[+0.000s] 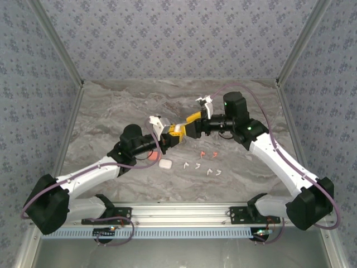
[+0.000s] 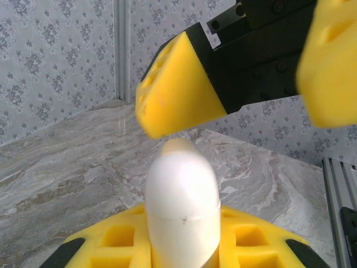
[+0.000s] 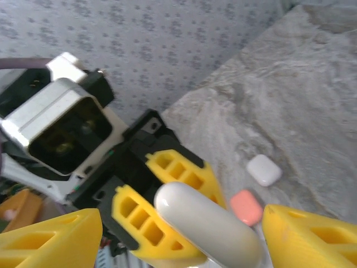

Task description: Insert the wireless bluetooth earbuds into the charging case

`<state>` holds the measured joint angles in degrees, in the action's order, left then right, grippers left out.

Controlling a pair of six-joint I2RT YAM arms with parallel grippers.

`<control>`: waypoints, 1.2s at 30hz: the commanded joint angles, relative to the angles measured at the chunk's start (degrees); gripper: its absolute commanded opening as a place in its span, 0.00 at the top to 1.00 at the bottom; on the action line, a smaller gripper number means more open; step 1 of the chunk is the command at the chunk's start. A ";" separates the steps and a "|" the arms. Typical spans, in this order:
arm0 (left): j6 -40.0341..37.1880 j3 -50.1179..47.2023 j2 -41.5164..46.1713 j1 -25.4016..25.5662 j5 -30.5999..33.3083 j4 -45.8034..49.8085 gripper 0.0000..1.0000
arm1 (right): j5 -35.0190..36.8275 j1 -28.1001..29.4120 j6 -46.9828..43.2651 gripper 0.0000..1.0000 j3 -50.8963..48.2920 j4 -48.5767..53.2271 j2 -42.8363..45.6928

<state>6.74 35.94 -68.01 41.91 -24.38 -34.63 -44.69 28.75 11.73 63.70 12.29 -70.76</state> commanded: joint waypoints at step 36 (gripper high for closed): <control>26.47 38.86 -51.99 -10.18 -4.32 27.88 0.90 | 14.90 -24.95 32.62 0.00 -29.56 -27.50 22.77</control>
<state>31.22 71.83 -118.65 31.88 -26.63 -7.53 -27.88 4.10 39.68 34.59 -10.92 -48.01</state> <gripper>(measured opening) 0.213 0.998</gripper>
